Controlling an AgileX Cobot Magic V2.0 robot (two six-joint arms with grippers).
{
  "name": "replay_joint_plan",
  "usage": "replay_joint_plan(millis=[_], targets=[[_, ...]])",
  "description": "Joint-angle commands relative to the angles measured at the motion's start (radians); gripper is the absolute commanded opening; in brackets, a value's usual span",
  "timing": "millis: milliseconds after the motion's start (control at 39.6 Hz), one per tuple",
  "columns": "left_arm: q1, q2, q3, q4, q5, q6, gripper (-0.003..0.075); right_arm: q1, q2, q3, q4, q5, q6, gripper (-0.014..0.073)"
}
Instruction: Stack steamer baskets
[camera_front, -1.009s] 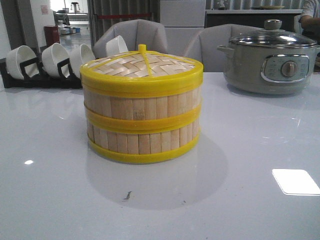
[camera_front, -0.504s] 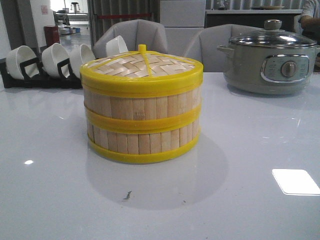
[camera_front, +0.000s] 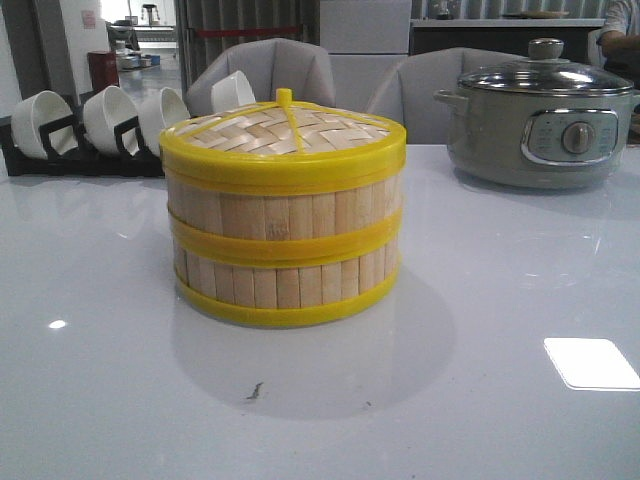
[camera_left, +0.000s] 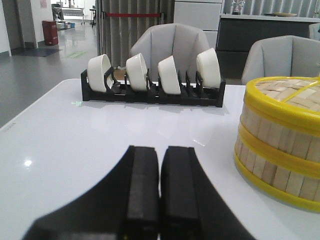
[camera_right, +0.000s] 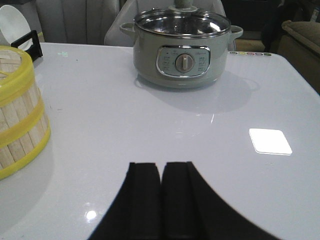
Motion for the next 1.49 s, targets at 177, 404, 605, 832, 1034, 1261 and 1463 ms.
replay_joint_plan(millis=[177,404,605,832,1034,1261,1463], targets=[[0.0,-0.012,-0.001,-0.048,-0.109,0.126,0.0087,-0.005,0.009,-0.029,-0.007,-0.083,-0.004,0.0048],[-0.002,-0.012,-0.001,-0.04,-0.135,0.136,0.0087,-0.005,0.009,-0.029,-0.007,-0.083,-0.004,0.0048],[-0.002,-0.012,-0.001,-0.04,-0.135,0.136,0.0087,-0.005,0.009,-0.029,-0.007,-0.083,-0.004,0.0048],[-0.002,-0.012,-0.001,-0.04,-0.135,0.136,0.0087,-0.005,0.009,-0.029,-0.007,-0.083,-0.004,0.0048],[-0.002,-0.012,-0.001,-0.04,-0.135,0.136,0.0087,-0.005,0.009,-0.029,-0.007,-0.083,-0.004,0.0048],[-0.002,-0.012,-0.001,-0.04,-0.135,0.136,0.0087,-0.005,0.009,-0.029,-0.007,-0.083,-0.004,0.0048],[-0.002,-0.012,-0.001,-0.04,-0.135,0.136,0.0087,-0.005,-0.013,-0.019,-0.014,-0.059,-0.004,0.0048]])
